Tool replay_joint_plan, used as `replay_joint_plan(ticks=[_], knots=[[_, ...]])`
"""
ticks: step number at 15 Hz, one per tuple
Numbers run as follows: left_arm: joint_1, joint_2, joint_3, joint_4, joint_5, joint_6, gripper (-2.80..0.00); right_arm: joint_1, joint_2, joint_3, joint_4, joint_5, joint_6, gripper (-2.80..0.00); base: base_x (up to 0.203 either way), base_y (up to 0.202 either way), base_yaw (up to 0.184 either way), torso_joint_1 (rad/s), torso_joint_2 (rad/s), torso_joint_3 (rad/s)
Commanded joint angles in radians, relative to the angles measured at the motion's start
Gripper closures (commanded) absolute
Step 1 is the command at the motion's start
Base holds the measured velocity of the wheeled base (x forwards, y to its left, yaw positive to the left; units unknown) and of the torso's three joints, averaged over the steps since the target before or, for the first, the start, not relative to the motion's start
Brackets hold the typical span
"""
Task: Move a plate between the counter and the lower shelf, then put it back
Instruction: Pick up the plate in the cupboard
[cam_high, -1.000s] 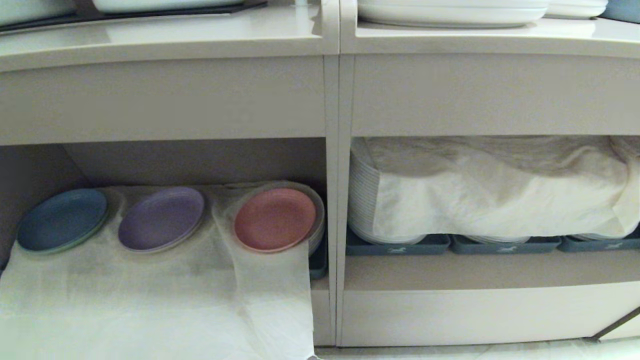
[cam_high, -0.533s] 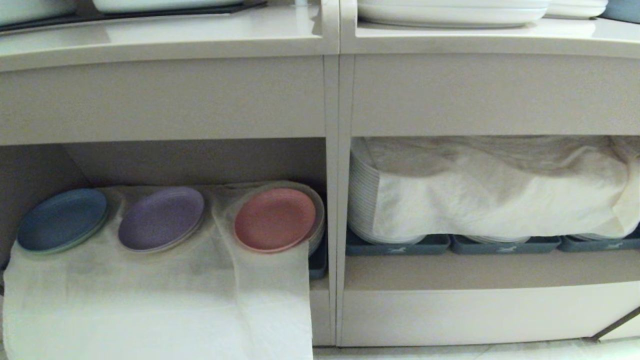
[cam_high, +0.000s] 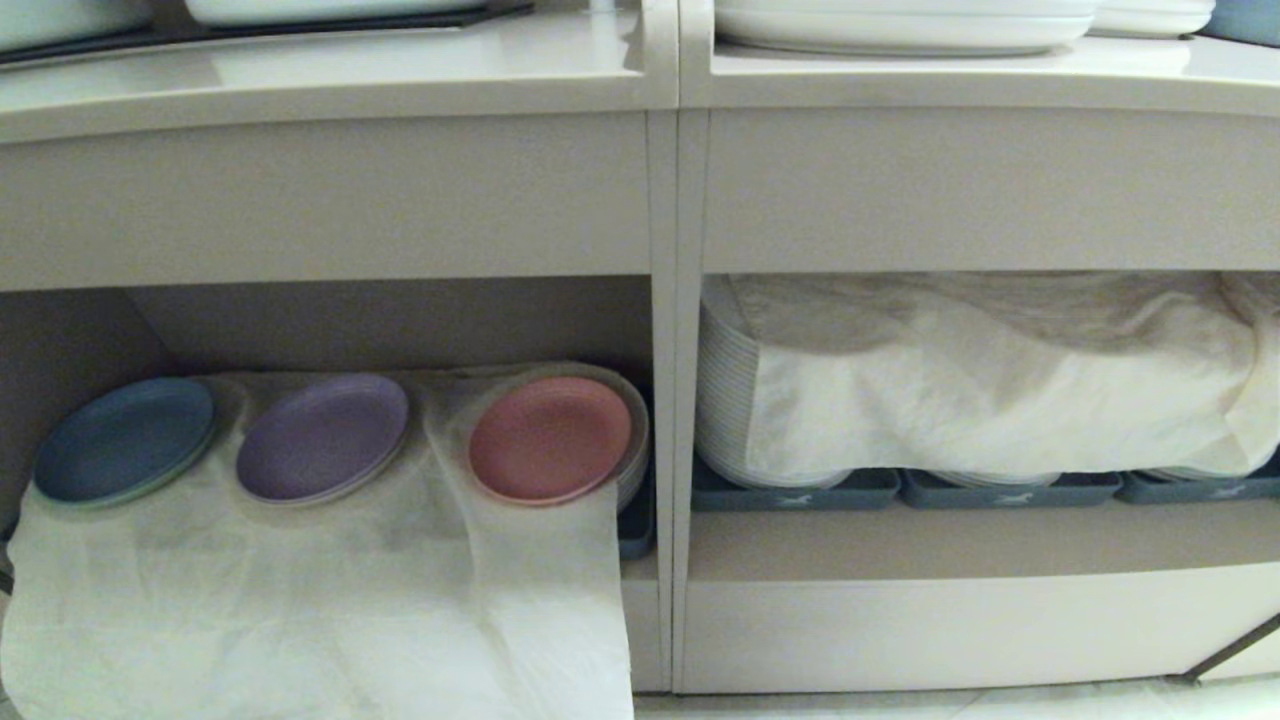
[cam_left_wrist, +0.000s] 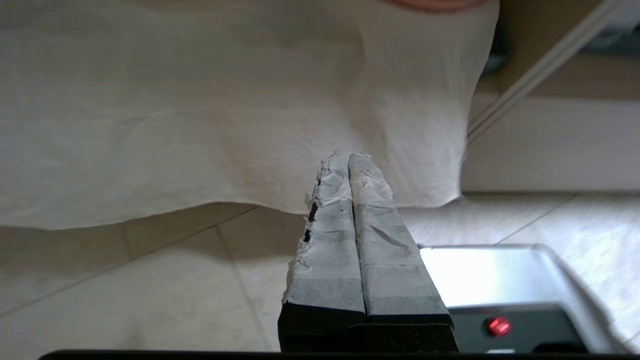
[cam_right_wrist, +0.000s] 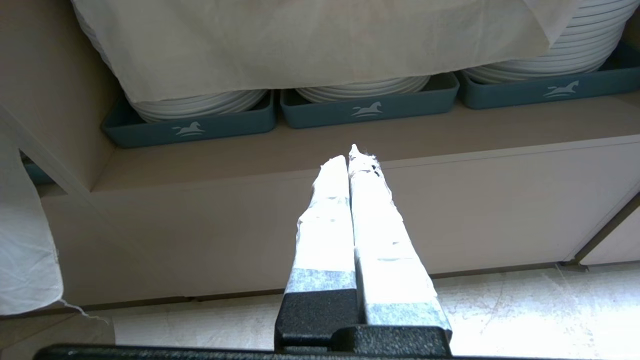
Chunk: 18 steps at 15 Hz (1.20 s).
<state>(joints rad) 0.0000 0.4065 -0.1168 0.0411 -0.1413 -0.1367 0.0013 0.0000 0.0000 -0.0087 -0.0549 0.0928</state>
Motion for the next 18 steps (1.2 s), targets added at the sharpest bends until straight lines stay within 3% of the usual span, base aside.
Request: replay_joint_plan(ticks=[1, 4, 8, 13, 16, 18], knots=[[0.000, 0.138, 0.016, -0.077, -0.001, -0.054, 0.00, 0.000, 0.000, 0.000, -0.001, 0.000, 0.001, 0.00, 0.000, 0.000, 0.000, 0.000, 0.00, 0.000], [0.000, 0.238, 0.052, -0.191, -0.005, -0.090, 0.00, 0.000, 0.000, 0.000, -0.001, 0.000, 0.001, 0.00, 0.000, 0.000, 0.000, 0.000, 0.00, 0.000], [-0.003, 0.434, 0.056, -0.346, -0.003, -0.197, 0.00, 0.000, 0.000, 0.000, -0.001, 0.000, 0.001, 0.00, 0.000, 0.000, 0.000, 0.000, 0.00, 0.000], [-0.064, 0.573, 0.020, -0.409, -0.003, -0.421, 0.00, 0.000, 0.000, 0.000, -0.001, 0.000, 0.001, 0.00, 0.000, 0.000, 0.000, 0.000, 0.00, 0.000], [-0.167, 0.619, 0.017, -0.491, -0.003, -0.496, 0.00, 0.000, 0.000, 0.000, -0.001, 0.000, 0.001, 0.00, 0.000, 0.000, 0.000, 0.000, 0.00, 0.000], [-0.192, 0.675, 0.023, -0.574, -0.003, -0.544, 0.00, 0.000, 0.000, 0.000, -0.001, 0.000, 0.001, 0.00, 0.000, 0.000, 0.000, 0.000, 0.00, 0.000]])
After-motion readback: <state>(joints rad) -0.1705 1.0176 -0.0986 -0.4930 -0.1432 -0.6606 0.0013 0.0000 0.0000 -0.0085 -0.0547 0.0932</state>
